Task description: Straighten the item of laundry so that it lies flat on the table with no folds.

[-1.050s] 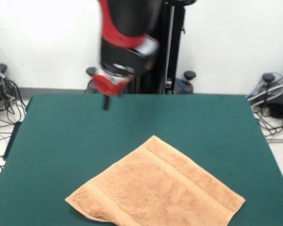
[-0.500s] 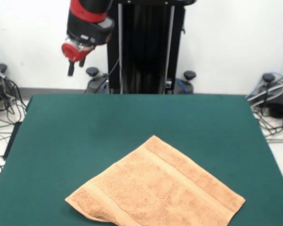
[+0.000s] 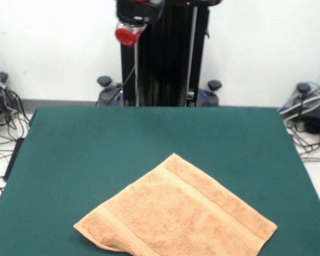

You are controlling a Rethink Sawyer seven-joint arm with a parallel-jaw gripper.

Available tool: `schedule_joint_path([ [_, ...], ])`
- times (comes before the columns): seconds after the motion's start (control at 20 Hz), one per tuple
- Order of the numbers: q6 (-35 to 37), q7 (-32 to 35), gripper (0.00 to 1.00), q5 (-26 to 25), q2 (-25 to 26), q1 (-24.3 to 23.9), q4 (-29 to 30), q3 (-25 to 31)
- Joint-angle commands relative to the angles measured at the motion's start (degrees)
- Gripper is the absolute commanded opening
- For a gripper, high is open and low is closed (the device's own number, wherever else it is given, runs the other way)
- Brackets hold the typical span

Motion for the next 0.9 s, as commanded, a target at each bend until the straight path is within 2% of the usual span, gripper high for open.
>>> schedule_joint_path([
  [0.05,10.8,-3.6,1.0,-3.4,-7.1,-1.8,-6.1,7.8],
  [0.25,15.4,-7.4,1.0,-6.8,-7.3,-4.6,-10.9,8.2],
  [0.4,12.7,-5.6,1.0,-8.1,-4.5,-5.6,-12.3,9.6],
  [0.55,9.8,-3.0,1.0,-8.7,-1.5,-4.5,-14.5,10.3],
  [0.9,9.9,1.6,1.0,-7.2,2.8,-0.5,-18.8,9.7],
])
